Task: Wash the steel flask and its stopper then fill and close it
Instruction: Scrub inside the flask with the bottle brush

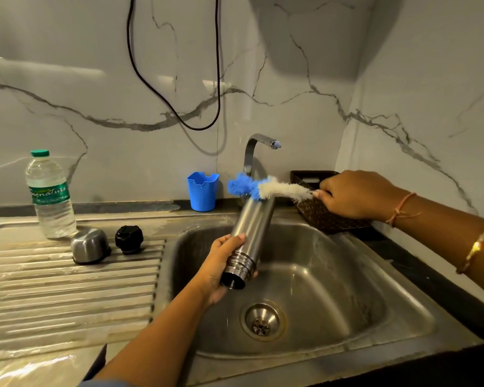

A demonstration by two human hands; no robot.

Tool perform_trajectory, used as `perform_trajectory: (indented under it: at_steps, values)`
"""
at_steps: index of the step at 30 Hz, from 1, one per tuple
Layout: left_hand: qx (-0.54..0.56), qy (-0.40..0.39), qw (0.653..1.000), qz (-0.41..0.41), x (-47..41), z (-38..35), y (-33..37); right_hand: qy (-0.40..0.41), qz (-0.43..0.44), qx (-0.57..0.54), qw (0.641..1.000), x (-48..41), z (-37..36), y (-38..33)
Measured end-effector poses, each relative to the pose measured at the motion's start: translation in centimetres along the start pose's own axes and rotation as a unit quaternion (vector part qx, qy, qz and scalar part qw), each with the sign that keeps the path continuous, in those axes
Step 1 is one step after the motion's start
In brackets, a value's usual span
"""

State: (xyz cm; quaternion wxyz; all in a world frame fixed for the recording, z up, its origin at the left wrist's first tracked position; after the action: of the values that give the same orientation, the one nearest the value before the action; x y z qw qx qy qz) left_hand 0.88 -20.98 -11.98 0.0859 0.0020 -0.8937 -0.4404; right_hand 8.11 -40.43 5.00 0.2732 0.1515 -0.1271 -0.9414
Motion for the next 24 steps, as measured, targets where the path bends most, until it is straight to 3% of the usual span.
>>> perform_trajectory:
  at_steps: [6,9,16,21,24]
  values:
    - [-0.008,0.052,0.998,-0.018,-0.3,1.6,0.7,-0.131,0.121,-0.134,0.975,1.9,-0.1,-3.4]
    - [-0.049,0.039,0.998,0.004,0.1,1.5,0.8,-0.112,0.100,-0.092,0.984,1.6,0.7,-3.0]
    - [-0.115,0.012,0.993,-0.005,0.2,0.5,0.1,0.024,0.018,0.026,0.999,0.4,1.9,-1.9]
    - [-0.100,0.050,0.994,0.011,0.0,1.3,0.0,-0.072,0.116,-0.019,0.990,3.6,1.7,-5.7]
    - [-0.152,0.067,0.986,-0.023,0.0,1.5,0.2,-0.061,0.120,0.005,0.991,4.2,2.2,-6.6]
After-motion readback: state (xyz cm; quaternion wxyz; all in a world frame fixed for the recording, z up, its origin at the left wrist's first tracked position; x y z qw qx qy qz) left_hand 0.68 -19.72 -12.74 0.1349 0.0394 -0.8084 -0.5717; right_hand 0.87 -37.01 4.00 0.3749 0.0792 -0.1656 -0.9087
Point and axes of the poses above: each hand's wrist, its own x-axis away from the middle knuckle, its own z-axis out of the back of the hand, y = z × x, the point moved 4 cm from there along -x, towards the middle knuckle, and after that the axes turned 2 degrees about x, right-handed, at the moved point
